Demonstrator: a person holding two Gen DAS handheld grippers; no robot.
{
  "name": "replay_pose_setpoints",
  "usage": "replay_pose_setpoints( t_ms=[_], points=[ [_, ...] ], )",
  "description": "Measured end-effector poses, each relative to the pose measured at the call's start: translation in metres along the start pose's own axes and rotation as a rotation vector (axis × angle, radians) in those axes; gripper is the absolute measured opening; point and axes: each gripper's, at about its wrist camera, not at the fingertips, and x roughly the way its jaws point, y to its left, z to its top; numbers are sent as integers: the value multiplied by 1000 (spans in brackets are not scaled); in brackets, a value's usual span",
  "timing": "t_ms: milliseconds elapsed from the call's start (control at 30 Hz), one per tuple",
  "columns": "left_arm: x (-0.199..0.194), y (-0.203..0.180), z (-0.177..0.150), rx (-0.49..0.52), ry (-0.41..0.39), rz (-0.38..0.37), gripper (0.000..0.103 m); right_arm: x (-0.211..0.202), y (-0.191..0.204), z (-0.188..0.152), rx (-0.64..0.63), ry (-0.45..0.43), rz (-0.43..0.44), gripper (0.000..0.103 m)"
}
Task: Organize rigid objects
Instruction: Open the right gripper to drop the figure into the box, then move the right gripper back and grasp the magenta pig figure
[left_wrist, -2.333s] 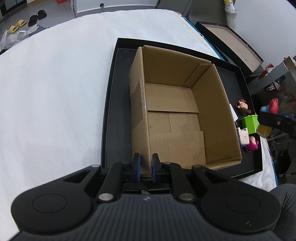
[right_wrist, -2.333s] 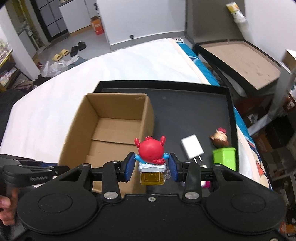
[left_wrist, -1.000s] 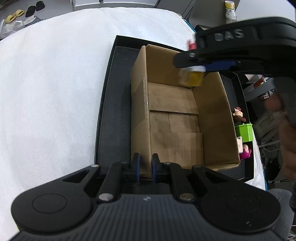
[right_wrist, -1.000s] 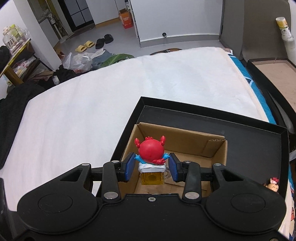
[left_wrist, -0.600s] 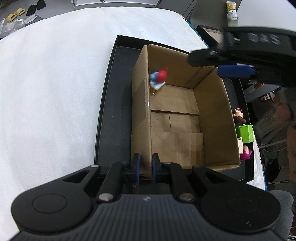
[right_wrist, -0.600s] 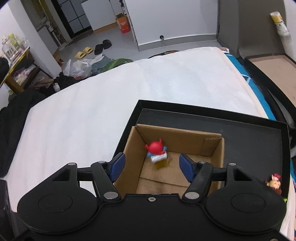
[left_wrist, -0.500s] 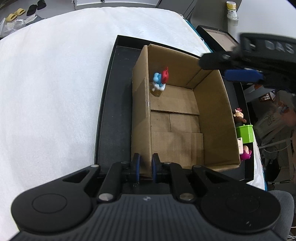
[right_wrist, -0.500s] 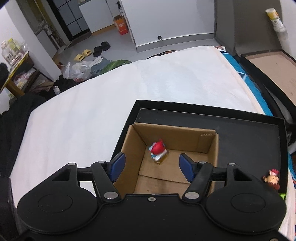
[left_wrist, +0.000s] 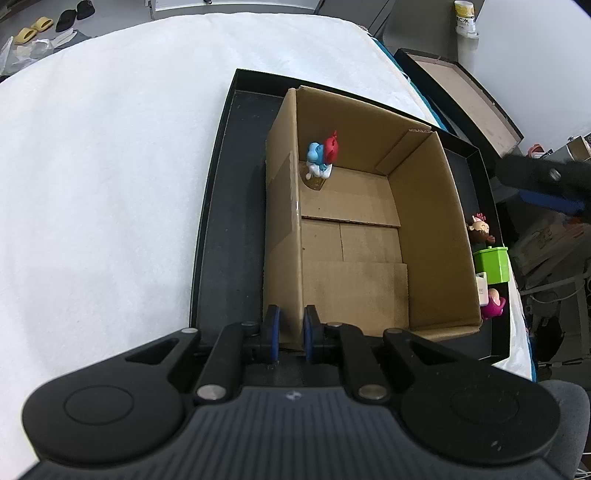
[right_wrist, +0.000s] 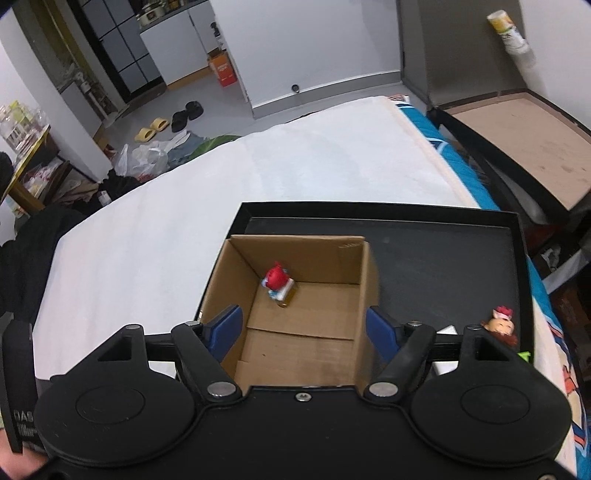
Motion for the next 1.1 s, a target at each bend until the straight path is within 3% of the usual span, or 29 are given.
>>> replay_pose_setpoints(
  t_ms=[633,1100],
  points=[
    [-3,-12,-3,4,-16,67,12,-35,-60,-34,83,-27,-19,77],
    [-1,-17,-2,1,-11,105,12,-35,-107,-53,159,-11,-17,75]
  ],
)
